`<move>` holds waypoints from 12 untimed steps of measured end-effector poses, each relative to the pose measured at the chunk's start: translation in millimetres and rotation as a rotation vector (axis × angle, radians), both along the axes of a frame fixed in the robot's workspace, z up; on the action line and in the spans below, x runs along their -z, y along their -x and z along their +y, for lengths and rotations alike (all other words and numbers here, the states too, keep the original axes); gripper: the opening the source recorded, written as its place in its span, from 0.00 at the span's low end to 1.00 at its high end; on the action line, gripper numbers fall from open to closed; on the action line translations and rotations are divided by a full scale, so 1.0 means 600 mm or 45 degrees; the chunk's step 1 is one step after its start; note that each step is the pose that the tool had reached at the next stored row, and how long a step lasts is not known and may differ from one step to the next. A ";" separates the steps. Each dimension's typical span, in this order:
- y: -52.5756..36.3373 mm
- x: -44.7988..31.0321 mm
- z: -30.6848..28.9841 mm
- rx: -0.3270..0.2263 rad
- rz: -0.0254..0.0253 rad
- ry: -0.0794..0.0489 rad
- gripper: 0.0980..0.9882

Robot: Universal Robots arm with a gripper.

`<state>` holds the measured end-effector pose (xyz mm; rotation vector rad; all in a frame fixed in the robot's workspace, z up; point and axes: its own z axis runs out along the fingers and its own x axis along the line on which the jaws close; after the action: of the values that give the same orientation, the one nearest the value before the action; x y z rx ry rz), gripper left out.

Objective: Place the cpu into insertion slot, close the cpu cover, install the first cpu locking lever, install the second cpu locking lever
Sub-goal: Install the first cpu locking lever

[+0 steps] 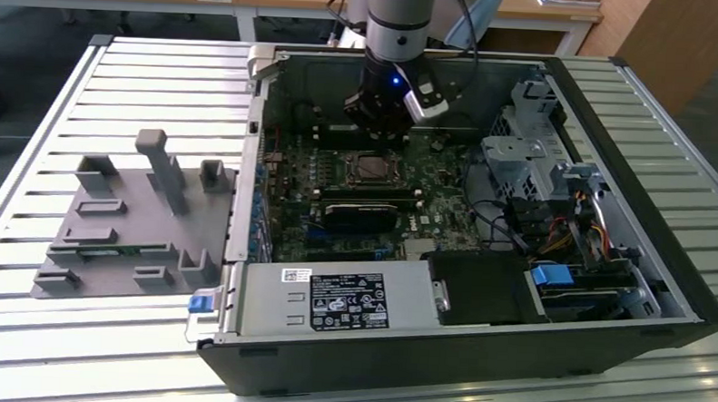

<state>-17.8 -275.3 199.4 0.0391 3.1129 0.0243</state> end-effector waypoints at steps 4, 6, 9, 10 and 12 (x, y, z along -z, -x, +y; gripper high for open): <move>0.000 0.000 -0.0028 0.000 0.0002 0.000 0.01; 0.000 0.000 -0.0042 0.000 0.0002 0.000 0.01; 0.000 0.000 -0.0064 0.000 0.0002 0.000 0.01; 0.000 0.000 -0.0071 0.000 0.0002 0.000 0.01; 0.000 0.000 -0.0082 0.000 0.0001 0.000 0.01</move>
<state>-17.8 -280.2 199.4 0.0391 3.1129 0.0244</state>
